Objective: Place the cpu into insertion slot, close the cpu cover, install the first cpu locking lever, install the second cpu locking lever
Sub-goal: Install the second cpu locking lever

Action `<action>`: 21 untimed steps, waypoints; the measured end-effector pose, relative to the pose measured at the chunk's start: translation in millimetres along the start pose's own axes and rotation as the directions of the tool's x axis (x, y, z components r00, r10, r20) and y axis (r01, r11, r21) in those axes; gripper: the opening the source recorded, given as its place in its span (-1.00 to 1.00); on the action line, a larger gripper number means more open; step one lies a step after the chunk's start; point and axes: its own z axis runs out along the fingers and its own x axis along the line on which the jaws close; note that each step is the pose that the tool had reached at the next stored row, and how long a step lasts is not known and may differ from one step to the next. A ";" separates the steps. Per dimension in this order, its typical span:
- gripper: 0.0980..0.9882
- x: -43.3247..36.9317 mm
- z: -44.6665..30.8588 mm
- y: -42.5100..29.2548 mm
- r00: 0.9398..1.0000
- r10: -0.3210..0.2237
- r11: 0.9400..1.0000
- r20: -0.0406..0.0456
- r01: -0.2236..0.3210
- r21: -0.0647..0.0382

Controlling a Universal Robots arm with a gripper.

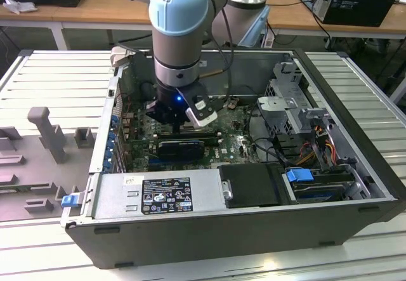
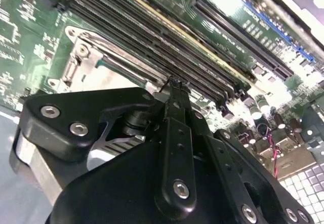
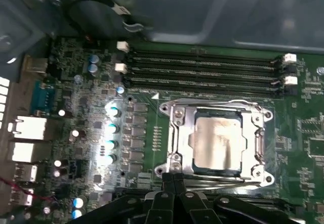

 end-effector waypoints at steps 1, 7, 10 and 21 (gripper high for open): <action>-0.98 1.0 0.0 -2.2 1.000 -0.001 1.000 0.000 0.001 -0.007; -0.98 2.9 -0.7 -13.3 1.000 -0.003 0.998 0.004 0.003 -0.068; -0.98 3.5 3.2 -14.5 1.000 -0.003 0.996 0.005 0.004 -0.087; -0.98 5.8 9.4 -15.4 1.000 -0.008 0.992 0.007 0.009 -0.128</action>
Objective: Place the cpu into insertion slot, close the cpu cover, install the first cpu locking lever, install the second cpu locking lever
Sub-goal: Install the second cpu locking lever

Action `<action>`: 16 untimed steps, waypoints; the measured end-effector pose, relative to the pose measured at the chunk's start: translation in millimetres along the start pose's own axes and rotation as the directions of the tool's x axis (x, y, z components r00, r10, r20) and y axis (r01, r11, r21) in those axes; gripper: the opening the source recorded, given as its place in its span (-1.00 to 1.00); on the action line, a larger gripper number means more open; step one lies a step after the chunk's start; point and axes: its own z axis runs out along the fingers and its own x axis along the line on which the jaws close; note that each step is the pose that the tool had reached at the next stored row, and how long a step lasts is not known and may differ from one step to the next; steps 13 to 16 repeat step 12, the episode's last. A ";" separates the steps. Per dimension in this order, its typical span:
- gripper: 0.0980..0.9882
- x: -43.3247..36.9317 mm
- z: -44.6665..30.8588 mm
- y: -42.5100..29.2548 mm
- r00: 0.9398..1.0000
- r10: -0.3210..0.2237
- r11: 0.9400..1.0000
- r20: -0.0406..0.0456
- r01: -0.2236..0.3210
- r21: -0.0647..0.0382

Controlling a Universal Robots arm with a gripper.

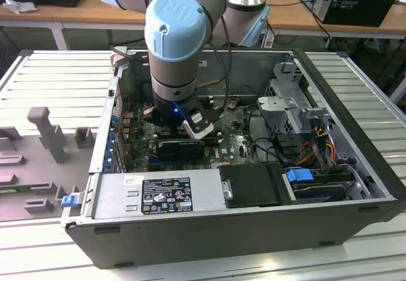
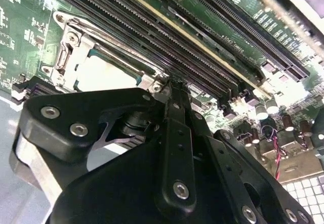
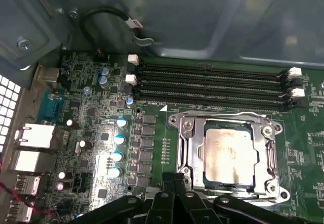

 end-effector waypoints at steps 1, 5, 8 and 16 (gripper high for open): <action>-0.98 0.0 -1.7 0.6 1.000 0.000 1.000 0.000 0.000 0.000; -0.98 -0.1 -12.9 4.2 1.000 0.000 1.000 0.000 0.000 0.000; -0.98 -0.2 -22.3 7.2 1.000 0.000 1.000 0.000 0.000 0.000; -0.98 -0.4 -34.3 11.0 1.000 0.000 1.000 0.000 0.000 0.000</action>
